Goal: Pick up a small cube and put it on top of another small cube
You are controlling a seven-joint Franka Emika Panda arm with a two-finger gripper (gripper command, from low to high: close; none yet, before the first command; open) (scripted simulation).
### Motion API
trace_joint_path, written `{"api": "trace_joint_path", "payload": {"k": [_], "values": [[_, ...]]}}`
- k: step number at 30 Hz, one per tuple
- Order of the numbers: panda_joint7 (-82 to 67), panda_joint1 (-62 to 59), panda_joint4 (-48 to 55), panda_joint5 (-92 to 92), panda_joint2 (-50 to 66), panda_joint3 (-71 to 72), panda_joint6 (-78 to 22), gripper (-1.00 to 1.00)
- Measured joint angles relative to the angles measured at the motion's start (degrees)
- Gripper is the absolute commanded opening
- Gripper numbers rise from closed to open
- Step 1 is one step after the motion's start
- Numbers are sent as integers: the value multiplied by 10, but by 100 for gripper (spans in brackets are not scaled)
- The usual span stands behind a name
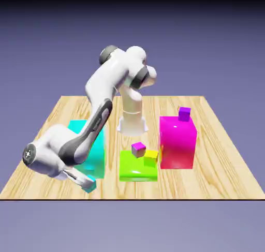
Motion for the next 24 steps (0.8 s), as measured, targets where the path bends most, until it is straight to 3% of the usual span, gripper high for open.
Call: {"api": "trace_joint_path", "payload": {"k": [1,7,24], "values": [[-3,4,-11,4,2,2,12,-100],[19,-21,56,-26,-21,-4,-65,-100],[96,-68,-161,-258,-274,349,-8,-100]]}}
